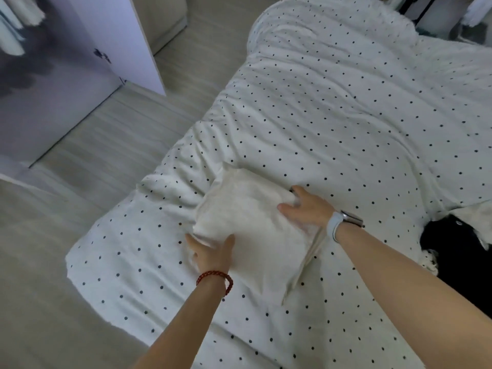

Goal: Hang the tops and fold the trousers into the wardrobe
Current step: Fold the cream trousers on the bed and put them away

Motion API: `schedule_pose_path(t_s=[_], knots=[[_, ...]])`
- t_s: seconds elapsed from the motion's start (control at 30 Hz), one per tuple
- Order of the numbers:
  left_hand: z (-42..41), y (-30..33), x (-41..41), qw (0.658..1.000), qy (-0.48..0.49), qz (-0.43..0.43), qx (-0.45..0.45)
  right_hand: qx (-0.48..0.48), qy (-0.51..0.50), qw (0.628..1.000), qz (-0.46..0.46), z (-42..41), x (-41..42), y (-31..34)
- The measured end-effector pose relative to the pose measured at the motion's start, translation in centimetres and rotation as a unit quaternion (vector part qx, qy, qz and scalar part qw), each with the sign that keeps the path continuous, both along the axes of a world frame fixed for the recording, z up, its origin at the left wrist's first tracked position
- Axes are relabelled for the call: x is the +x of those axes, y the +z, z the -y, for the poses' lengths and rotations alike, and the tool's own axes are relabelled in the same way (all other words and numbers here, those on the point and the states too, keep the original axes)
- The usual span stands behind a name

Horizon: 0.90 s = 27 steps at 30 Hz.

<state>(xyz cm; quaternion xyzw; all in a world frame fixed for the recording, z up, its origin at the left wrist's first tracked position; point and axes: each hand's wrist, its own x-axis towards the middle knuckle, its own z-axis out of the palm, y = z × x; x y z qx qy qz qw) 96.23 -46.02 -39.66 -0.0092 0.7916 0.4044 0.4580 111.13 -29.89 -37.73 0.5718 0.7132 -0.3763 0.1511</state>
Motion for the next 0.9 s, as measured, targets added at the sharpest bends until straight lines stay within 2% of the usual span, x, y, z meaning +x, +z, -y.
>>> schedule_pose_path(t_s=[0.1, 0.2, 0.3, 0.43, 0.5, 0.57, 0.63, 0.73, 0.83, 0.9], knots=[[0.4, -0.8, 1.4, 0.996, 0.057, 0.059, 0.02, -0.052, -0.019, 0.998, -0.007, -0.7, 0.1, -0.7], [0.0, -1.3, 1.2, 0.991, 0.105, 0.069, 0.04, -0.132, -0.044, 0.989, -0.049, -1.1, 0.5, -1.5], [0.1, -0.9, 0.3, 0.99, 0.105, 0.07, 0.065, -0.204, -0.061, 0.974, -0.082, -1.2, 0.6, -1.0], [1.4, 0.6, -1.6, 0.989, 0.096, 0.071, 0.082, -0.245, -0.089, 0.946, -0.194, 0.3, -0.7, 1.2], [1.9, 2.0, -3.1, 0.987, 0.11, 0.069, 0.097, -0.234, -0.089, 0.937, -0.243, 1.2, -1.8, 2.6], [2.0, 4.2, -4.9, 0.985, 0.117, 0.023, 0.128, -0.202, -0.094, 0.929, -0.296, 2.0, -3.5, 4.7], [1.9, 7.5, -7.2, 0.977, 0.112, -0.061, 0.173, -0.173, -0.102, 0.917, -0.346, 2.4, -5.9, 6.9], [2.3, 13.5, -11.6, 0.947, 0.122, -0.176, 0.237, -0.125, -0.096, 0.887, -0.434, 3.3, -11.2, 12.1], [3.6, 18.3, -15.6, 0.93, 0.131, -0.24, 0.247, -0.094, -0.065, 0.86, -0.497, 4.4, -16.8, 16.6], [5.3, 21.2, -19.2, 0.905, 0.118, -0.322, 0.253, -0.061, -0.021, 0.844, -0.532, 5.9, -21.5, 19.4]])
